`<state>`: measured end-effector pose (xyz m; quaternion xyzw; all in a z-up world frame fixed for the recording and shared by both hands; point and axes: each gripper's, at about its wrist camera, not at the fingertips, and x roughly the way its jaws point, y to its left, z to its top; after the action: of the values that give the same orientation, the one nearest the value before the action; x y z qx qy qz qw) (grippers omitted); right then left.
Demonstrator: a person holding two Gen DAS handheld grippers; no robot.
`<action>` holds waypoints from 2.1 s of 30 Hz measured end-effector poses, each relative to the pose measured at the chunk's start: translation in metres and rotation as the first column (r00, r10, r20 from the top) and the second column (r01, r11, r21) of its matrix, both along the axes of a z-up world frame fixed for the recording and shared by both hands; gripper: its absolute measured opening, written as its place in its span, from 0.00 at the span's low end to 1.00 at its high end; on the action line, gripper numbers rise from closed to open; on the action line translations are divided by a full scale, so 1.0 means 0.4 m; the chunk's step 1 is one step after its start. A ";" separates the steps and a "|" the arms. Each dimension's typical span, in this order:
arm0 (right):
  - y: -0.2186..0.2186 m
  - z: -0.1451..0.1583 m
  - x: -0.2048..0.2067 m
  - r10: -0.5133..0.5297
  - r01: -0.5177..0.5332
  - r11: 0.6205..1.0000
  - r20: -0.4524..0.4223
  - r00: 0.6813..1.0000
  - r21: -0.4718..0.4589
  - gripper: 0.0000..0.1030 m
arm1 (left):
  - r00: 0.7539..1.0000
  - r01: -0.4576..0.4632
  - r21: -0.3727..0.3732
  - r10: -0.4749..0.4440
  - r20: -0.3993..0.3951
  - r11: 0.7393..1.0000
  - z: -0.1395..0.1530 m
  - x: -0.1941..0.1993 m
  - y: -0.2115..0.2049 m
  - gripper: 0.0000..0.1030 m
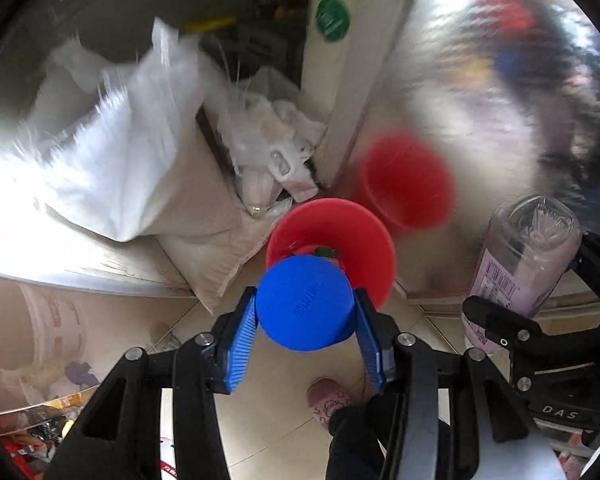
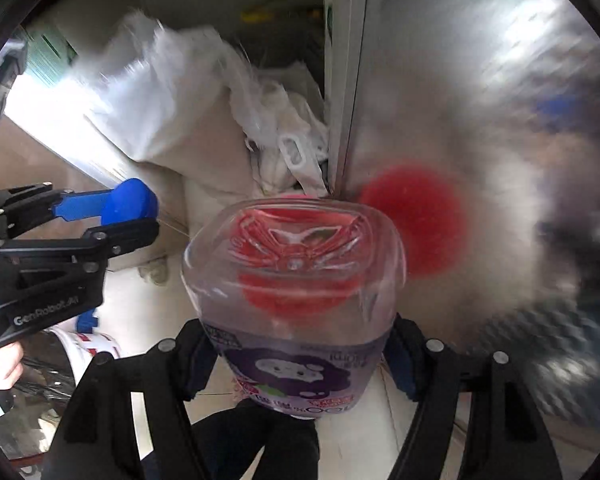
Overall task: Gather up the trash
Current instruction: 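Open the left gripper over the red bin while the right gripper releases the bottle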
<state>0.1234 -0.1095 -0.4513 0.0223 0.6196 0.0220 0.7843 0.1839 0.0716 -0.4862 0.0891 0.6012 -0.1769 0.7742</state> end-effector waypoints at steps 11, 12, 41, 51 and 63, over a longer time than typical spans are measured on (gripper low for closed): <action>0.022 -0.109 0.048 0.095 -0.096 0.994 0.019 0.995 0.042 0.67 | 1.000 0.023 0.060 -0.022 -0.016 0.998 -0.095 0.033 0.017 0.43; 0.020 -0.118 0.048 0.092 -0.093 0.994 0.019 0.996 0.056 0.67 | 1.000 0.017 0.063 -0.016 -0.009 0.998 -0.098 0.037 0.018 0.43; -0.057 -0.155 -0.014 -0.128 0.127 0.992 -0.015 0.992 -0.004 0.85 | 0.984 0.164 0.052 -0.160 -0.073 0.985 -0.136 0.021 -0.097 0.43; -0.056 -0.152 -0.015 -0.125 0.125 0.992 -0.011 0.992 -0.001 0.85 | 0.982 0.176 0.019 -0.174 -0.073 0.984 -0.140 0.037 -0.101 0.43; -0.044 -0.121 -0.016 -0.107 0.107 0.994 0.005 0.994 -0.010 0.85 | 0.983 0.172 0.003 -0.172 -0.071 0.985 -0.104 0.028 -0.084 0.57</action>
<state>0.1169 -0.1271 -0.4999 0.0514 0.6158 -0.0233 0.7859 0.1952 0.0381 -0.5276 0.1378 0.6189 -0.2434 0.7340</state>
